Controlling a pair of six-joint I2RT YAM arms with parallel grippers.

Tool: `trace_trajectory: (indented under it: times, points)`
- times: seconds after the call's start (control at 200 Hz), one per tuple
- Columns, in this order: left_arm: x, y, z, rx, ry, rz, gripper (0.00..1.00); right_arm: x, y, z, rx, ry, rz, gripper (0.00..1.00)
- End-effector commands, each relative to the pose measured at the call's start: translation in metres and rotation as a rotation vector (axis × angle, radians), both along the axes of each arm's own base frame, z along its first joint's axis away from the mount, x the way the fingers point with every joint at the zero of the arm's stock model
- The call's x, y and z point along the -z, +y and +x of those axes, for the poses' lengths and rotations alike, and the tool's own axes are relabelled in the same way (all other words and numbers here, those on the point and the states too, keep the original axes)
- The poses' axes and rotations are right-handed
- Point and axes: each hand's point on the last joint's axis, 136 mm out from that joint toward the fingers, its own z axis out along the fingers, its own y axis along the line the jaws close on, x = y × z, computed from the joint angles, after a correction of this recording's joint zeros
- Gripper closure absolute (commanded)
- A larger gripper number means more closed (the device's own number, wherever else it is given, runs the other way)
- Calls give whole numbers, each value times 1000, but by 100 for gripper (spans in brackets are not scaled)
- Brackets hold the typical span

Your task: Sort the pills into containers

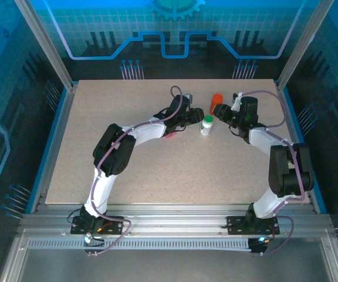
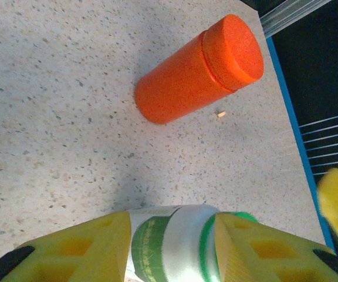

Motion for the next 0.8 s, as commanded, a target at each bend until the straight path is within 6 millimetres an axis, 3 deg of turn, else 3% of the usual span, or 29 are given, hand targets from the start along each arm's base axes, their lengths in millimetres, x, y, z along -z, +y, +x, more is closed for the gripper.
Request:
trace_trajectory:
  times: [0.0, 0.115, 0.25, 0.435, 0.58, 0.67, 0.795]
  points:
    - [-61, 1, -3, 28, -88, -22, 55, -32, -5, -9, -13, -42, -39, 63]
    - [-79, 13, -10, 23, -122, -16, 53, -54, -2, -24, -36, -80, -109, 62]
    - [-78, 58, -21, -29, -131, 32, 51, -70, 17, -54, -126, -127, -252, 58]
    - [-41, 138, -33, -88, -50, 136, 48, -64, 58, -90, -284, -152, -387, 55]
    - [-3, 192, -32, -151, 48, 144, 54, -45, 100, -102, -382, -147, -466, 55]
    - [12, 201, -28, -131, 68, 116, 54, -30, 121, -98, -424, -124, -488, 55]
    - [22, 189, -22, -41, 43, 115, 54, -15, 138, -89, -457, -85, -488, 55]
